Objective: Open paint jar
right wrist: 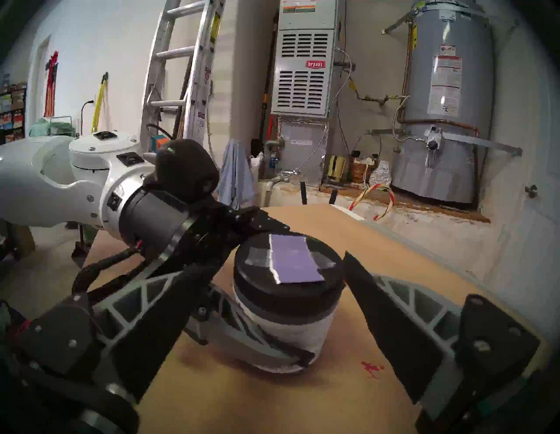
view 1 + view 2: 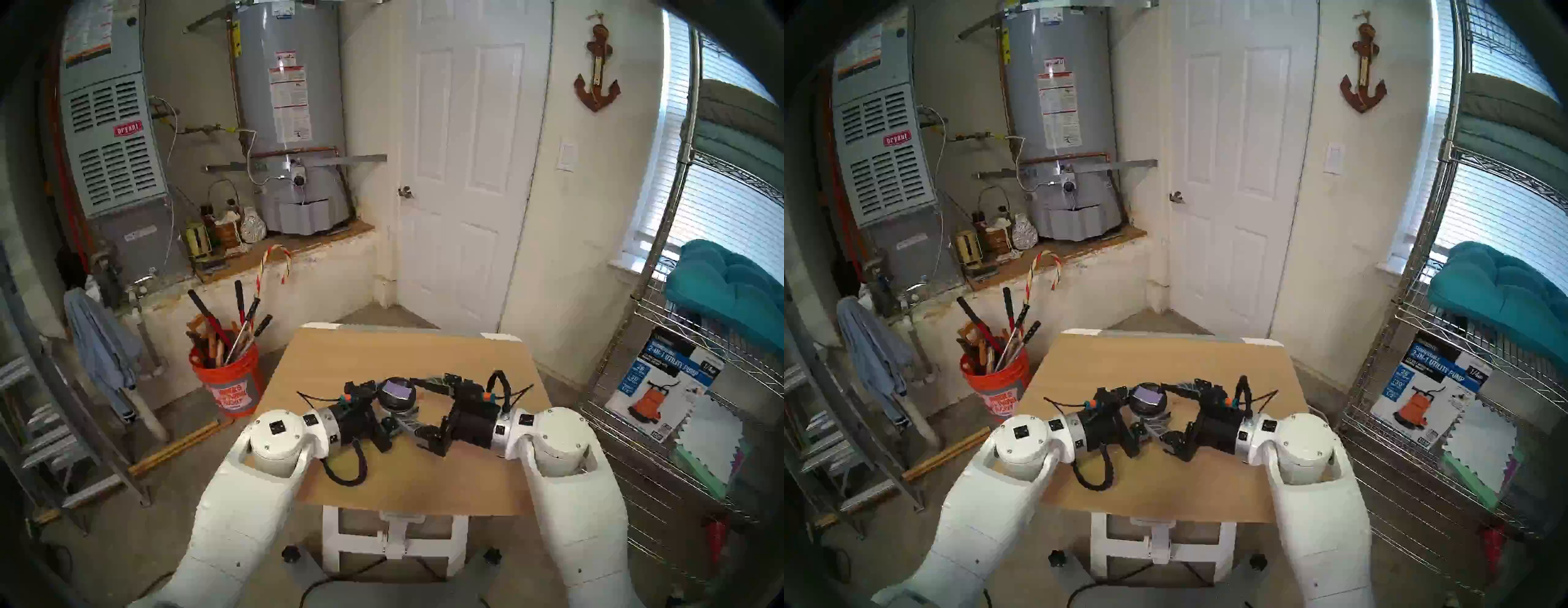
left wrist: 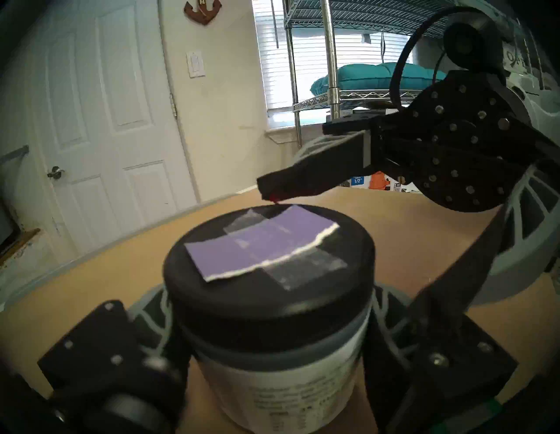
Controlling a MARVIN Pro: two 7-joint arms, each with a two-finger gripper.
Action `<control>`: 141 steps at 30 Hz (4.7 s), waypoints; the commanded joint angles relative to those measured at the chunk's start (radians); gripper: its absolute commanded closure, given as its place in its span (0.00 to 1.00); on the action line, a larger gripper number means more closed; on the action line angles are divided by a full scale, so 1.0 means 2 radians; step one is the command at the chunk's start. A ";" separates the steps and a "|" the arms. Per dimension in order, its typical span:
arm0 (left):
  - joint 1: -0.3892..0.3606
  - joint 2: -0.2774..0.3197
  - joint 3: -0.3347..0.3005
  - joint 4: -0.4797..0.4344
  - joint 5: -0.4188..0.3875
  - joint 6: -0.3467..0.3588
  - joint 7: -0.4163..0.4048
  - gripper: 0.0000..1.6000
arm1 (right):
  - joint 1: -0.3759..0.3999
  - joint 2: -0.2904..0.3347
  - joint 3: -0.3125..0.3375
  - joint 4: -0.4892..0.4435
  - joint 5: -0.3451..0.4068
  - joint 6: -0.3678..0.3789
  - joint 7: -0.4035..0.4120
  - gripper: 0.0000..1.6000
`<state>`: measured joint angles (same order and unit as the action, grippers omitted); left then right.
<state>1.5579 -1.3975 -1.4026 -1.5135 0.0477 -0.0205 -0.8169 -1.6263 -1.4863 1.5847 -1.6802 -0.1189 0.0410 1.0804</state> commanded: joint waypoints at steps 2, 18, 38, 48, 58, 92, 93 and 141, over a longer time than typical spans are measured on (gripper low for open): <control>-0.008 0.000 -0.002 -0.018 -0.004 0.008 -0.005 1.00 | 0.009 -0.010 -0.010 -0.005 0.000 0.000 -0.004 0.00; -0.012 0.001 -0.004 -0.022 0.003 0.031 -0.020 1.00 | 0.015 -0.011 -0.014 0.004 -0.002 0.003 -0.011 0.00; -0.003 -0.004 -0.002 -0.025 0.009 0.032 -0.023 1.00 | 0.025 -0.015 -0.020 0.019 -0.005 0.008 -0.026 0.00; 0.002 -0.006 -0.002 -0.030 0.012 0.031 -0.021 1.00 | 0.027 -0.016 -0.022 0.024 -0.008 0.017 -0.034 0.00; 0.006 -0.007 -0.002 -0.035 0.016 0.031 -0.014 1.00 | 0.024 -0.006 -0.026 0.022 -0.012 0.021 -0.029 0.00; -0.007 0.001 -0.018 -0.029 0.006 0.016 -0.015 1.00 | 0.036 0.004 -0.028 0.033 -0.012 0.013 -0.006 1.00; -0.008 0.001 -0.020 -0.028 0.006 0.016 -0.017 1.00 | 0.038 0.005 -0.028 0.034 -0.012 0.012 -0.004 1.00; -0.083 -0.013 -0.047 0.094 -0.024 -0.067 -0.104 1.00 | 0.071 -0.011 0.010 0.041 0.034 0.023 0.012 0.00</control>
<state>1.3964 -1.3722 -1.4842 -1.3106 0.0237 -0.1036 -1.0670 -1.5248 -1.4617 1.5770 -1.5945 -0.0897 0.0551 1.1352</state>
